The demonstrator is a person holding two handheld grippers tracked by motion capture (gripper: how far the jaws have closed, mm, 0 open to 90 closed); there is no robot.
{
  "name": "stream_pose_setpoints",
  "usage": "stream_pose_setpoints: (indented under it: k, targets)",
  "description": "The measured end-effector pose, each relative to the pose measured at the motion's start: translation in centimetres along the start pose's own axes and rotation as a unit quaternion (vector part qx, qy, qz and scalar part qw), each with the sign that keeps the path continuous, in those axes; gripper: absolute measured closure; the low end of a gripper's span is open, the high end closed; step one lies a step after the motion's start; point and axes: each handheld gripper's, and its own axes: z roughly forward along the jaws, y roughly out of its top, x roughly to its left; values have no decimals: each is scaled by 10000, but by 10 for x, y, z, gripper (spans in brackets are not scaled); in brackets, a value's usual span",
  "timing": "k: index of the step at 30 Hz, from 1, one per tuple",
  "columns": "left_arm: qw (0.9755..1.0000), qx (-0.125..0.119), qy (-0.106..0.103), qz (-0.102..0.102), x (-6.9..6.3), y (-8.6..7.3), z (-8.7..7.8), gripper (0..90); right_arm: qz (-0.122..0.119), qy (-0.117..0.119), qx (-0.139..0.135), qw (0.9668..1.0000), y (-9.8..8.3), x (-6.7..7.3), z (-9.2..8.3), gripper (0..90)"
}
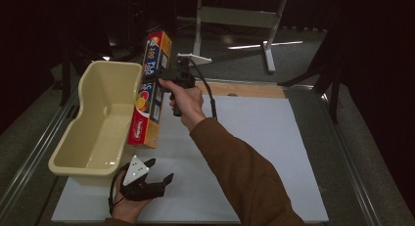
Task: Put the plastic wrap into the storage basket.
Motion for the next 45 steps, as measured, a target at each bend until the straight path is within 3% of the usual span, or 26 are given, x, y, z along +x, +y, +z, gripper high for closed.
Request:
stream_pose_setpoints:
  k: [11, 15, 25, 35, 45]
  targets:
    - [9999, -33, -106, 123, -5, 0, 0, 204, 165, 146, 180, 9996, -10, 5, 47, 391]
    - [9999, -59, -77, 72, -4, -1, -2, 204, 169, 173, 227, 9994, -14, 7, 59, 391]
    - [9998, -118, -86, 98, -6, 0, -2, 204, 183, 265, 233, 9992, -22, 8, 73, 389]
    - [9996, -163, -23, 231, -6, 1, -7, 205, 318, 214, 282, 9989, -28, 2, 87, 389]
    - [9996, -225, 9, 196, -5, 1, -10, 205, 409, 159, 397, 9982, -35, 0, 105, 386]
